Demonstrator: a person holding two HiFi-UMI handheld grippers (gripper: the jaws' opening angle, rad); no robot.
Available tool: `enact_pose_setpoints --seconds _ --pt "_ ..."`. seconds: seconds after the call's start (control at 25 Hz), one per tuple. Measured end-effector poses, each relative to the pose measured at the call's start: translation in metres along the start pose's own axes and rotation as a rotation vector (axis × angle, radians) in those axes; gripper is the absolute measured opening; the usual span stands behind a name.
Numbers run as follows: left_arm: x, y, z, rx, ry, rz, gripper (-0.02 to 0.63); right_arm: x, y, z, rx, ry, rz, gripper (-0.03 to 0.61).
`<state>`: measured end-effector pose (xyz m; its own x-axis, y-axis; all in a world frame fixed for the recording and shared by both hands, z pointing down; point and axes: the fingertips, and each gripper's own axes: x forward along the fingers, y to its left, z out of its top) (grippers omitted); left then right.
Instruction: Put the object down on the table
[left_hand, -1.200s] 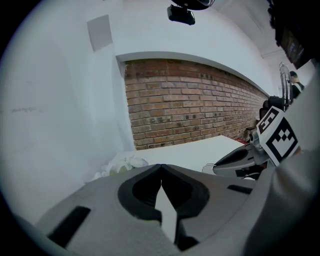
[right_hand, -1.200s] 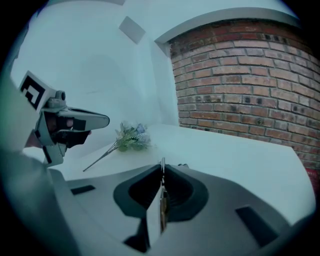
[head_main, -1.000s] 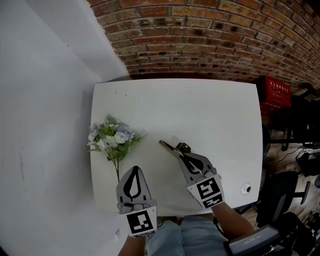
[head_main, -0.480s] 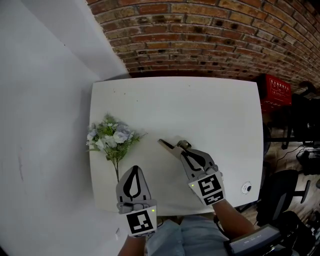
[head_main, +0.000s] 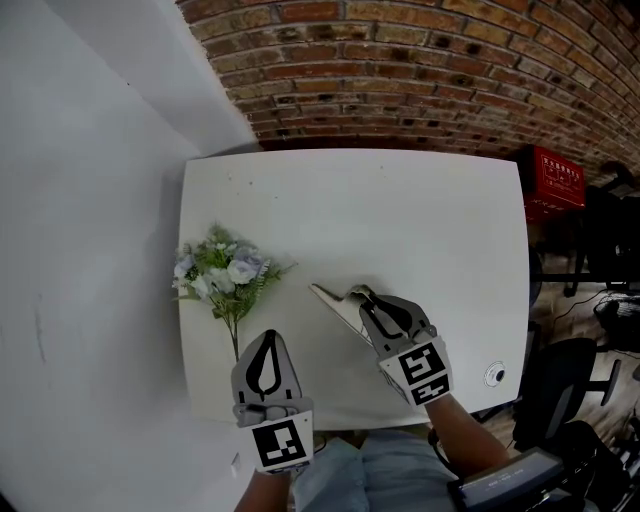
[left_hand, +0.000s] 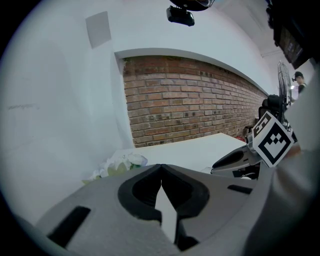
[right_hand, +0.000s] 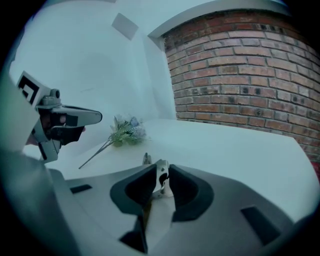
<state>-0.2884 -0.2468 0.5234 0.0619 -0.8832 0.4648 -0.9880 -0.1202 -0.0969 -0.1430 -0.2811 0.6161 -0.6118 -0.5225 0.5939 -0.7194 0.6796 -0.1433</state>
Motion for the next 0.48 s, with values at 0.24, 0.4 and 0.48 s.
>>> enact_pose_setpoints --seconds 0.24,0.4,0.48 --pt "-0.003 0.001 -0.001 0.001 0.001 0.005 0.009 0.002 0.001 -0.001 -0.003 -0.001 0.007 0.137" --pt "-0.009 0.001 0.002 0.003 -0.011 0.016 0.009 -0.005 -0.003 0.004 -0.01 -0.019 -0.013 0.144" --pt "-0.014 0.001 0.007 0.004 -0.025 0.025 0.009 -0.012 -0.001 0.009 -0.016 -0.036 -0.014 0.144"
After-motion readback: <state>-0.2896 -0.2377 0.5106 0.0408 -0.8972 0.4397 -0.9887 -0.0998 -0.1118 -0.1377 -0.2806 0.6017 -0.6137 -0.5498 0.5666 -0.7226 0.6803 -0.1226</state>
